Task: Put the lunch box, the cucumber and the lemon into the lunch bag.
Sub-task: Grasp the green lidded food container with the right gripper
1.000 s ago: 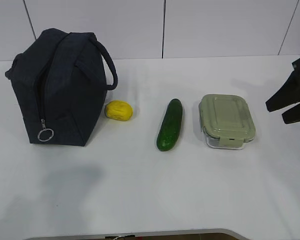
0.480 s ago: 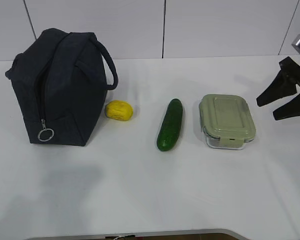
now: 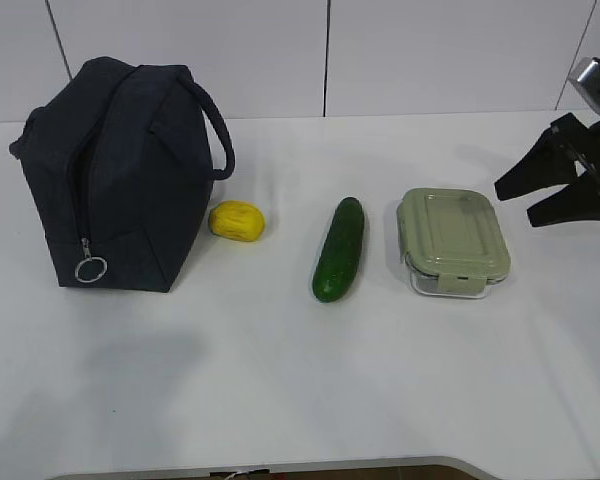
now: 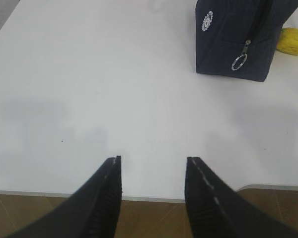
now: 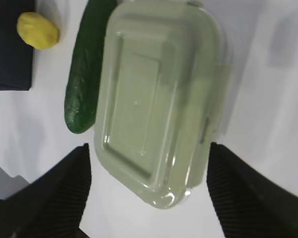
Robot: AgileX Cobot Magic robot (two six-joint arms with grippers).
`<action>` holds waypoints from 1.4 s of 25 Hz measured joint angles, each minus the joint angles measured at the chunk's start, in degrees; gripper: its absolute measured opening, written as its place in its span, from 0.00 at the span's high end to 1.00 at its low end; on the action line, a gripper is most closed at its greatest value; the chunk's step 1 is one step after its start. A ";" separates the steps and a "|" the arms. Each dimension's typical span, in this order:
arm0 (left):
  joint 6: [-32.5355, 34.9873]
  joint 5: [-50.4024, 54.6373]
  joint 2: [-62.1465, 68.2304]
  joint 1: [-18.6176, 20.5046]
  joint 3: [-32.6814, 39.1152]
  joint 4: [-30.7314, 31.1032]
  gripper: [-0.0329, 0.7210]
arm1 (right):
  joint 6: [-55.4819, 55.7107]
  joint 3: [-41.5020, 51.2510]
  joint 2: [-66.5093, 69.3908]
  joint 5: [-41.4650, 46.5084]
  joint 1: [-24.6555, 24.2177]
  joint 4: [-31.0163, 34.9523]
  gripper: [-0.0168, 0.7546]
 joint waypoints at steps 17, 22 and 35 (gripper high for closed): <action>0.00 0.00 0.00 0.00 0.00 -1.79 0.55 | -9.89 4.22 0.06 -0.20 -4.59 8.29 0.24; 0.00 0.00 0.00 0.00 0.00 -1.92 0.55 | -12.49 5.36 1.26 -0.51 -5.49 10.63 0.25; 0.00 0.00 0.00 0.00 0.00 -2.01 0.55 | -13.70 5.44 7.34 -0.92 -5.49 14.90 0.25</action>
